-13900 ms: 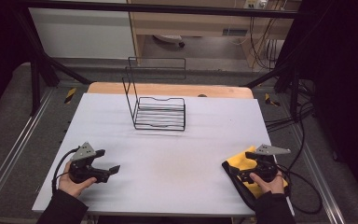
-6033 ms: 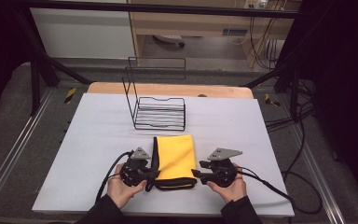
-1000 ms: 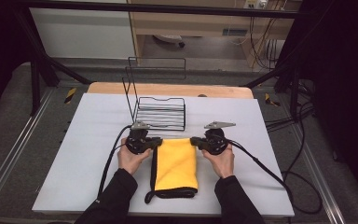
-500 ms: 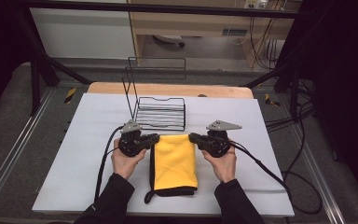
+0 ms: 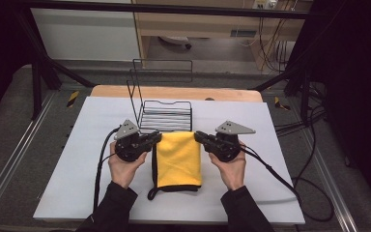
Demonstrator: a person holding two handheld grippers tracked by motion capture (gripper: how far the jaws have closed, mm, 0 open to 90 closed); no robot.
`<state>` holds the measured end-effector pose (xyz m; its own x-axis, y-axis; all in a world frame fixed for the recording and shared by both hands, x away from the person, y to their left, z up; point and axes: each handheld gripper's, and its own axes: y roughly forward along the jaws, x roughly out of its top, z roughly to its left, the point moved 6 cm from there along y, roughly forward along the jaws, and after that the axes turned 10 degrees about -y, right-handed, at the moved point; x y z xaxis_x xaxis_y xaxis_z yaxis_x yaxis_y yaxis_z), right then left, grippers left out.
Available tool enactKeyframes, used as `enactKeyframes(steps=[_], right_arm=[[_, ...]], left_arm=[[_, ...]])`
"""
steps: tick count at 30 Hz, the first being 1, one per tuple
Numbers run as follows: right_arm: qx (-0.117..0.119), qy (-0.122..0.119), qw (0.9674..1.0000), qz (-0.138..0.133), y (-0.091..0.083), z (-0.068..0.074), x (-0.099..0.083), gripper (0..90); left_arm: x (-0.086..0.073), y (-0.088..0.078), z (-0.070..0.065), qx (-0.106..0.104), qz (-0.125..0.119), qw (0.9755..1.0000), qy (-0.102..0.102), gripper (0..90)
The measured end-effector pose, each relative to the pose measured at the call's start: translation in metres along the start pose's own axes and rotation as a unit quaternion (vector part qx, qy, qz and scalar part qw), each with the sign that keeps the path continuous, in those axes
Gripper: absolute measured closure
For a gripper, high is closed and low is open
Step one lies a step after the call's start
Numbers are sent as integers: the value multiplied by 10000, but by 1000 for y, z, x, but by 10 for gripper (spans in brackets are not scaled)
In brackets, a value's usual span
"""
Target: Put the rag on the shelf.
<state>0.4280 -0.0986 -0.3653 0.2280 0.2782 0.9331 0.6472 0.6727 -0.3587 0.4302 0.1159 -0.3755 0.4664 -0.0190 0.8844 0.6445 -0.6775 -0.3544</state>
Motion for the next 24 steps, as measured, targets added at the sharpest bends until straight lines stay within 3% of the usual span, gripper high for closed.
enactKeyframes(steps=[11,24], right_arm=[[-86,-268,9987,-430,-17,8,30,850],[-185,-535,9943,-901,-29,18,66,850]], left_arm=[[20,-19,-12,-86,-455,9989,85,811],[51,-40,-18,-52,-1018,9946,171,811]])
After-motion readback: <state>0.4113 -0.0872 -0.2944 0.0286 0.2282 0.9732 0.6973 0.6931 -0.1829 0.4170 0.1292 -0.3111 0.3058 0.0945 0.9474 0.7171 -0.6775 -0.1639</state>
